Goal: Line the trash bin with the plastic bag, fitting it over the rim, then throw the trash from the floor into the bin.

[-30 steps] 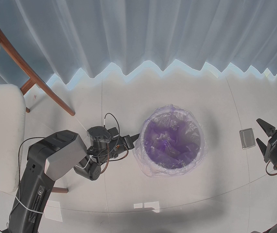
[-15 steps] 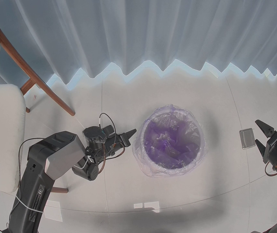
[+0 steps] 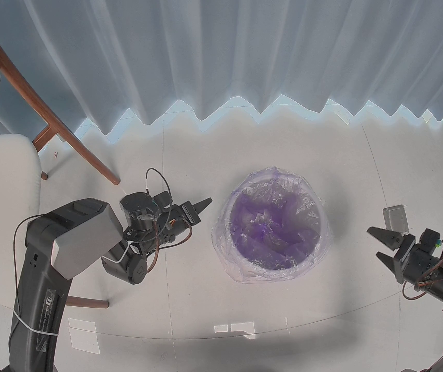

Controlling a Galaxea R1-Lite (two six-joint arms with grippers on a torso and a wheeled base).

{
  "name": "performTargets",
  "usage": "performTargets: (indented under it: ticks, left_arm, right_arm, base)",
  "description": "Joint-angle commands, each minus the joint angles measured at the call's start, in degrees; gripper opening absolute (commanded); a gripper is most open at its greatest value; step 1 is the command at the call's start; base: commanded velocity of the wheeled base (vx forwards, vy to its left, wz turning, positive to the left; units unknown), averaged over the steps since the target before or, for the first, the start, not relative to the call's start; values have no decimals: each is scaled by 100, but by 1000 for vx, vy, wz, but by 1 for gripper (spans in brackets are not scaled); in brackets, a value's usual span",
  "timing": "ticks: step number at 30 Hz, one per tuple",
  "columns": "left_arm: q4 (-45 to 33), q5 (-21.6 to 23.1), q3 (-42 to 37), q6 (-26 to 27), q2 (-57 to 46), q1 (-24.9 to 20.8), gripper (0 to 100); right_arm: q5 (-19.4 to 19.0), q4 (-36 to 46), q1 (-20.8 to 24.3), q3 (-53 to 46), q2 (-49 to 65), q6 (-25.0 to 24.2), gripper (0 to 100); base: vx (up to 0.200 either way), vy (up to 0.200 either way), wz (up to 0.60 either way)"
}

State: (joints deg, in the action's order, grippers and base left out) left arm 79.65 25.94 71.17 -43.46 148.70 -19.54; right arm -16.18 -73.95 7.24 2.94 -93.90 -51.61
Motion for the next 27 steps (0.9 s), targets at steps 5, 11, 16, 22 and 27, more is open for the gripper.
performTargets:
  ticks: [5, 11, 16, 22, 27]
  left_arm:
    - [235, 43, -376, -664, -685, 179, 0]
    - [314, 51, -727, -286, -966, 117, 0]
    - [323, 51, -877, -84, -1001, -32, 0]
    - [323, 51, -1105, -75, -1256, -129, 0]
    - [305, 51, -1079, -75, -1265, -50, 0]
  right_arm:
    - [1169, 1471, 1403, 2457, -2343, 1119, 100]
    - [1837, 2174, 1710, 3406, -2791, 1496, 100]
    - [2084, 2385, 1798, 3776, -2993, 1558, 100]
    - [2374, 2411, 1807, 4127, -3319, 1769, 100]
    - [2470, 2350, 1798, 4241, -3310, 1857, 0]
  base:
    - [0, 0, 0]
    - [0, 0, 0]
    - [0, 0, 0]
    - [0, 0, 0]
    - [0, 0, 0]
